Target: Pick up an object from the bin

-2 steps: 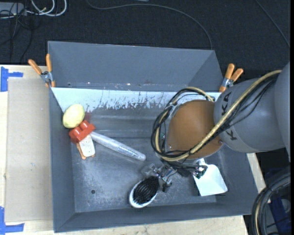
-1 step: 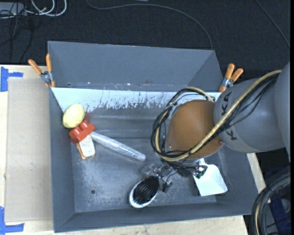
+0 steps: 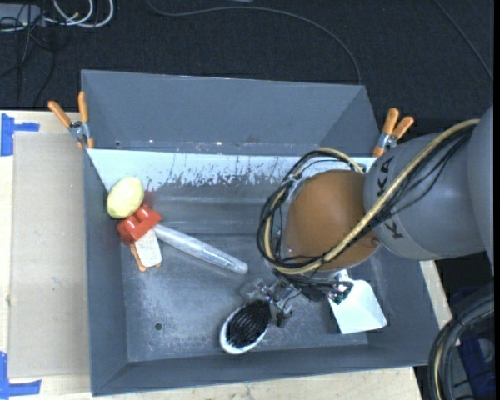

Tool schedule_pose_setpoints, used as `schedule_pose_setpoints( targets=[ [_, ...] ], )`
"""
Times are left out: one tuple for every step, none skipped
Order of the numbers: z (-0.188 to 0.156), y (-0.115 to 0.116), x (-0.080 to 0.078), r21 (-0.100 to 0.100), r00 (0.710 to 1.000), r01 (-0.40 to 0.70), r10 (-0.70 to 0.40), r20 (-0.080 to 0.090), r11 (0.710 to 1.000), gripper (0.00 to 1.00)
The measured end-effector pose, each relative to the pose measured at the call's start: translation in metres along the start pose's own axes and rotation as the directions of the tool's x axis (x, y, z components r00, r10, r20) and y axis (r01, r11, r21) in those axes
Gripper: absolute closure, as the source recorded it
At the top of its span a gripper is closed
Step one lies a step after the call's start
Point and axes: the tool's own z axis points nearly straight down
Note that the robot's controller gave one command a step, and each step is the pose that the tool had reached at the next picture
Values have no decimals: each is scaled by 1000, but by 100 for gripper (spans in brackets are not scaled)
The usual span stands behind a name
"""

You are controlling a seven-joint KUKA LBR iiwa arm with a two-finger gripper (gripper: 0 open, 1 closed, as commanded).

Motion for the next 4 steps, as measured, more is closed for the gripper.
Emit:
schedule_pose_setpoints(
  targets=[
    [-2, 0, 0, -1, 1000, -1, 1, -1, 1000, 100],
    [-7, 1, 1, -4, 1000, -1, 1, -4, 1000, 100],
    [-26, 3, 2, -7, 1000, -2, 1, -7, 1000, 100],
    [-43, 2, 0, -2, 1000, -3, 3, -1, 1000, 100]
  ],
)
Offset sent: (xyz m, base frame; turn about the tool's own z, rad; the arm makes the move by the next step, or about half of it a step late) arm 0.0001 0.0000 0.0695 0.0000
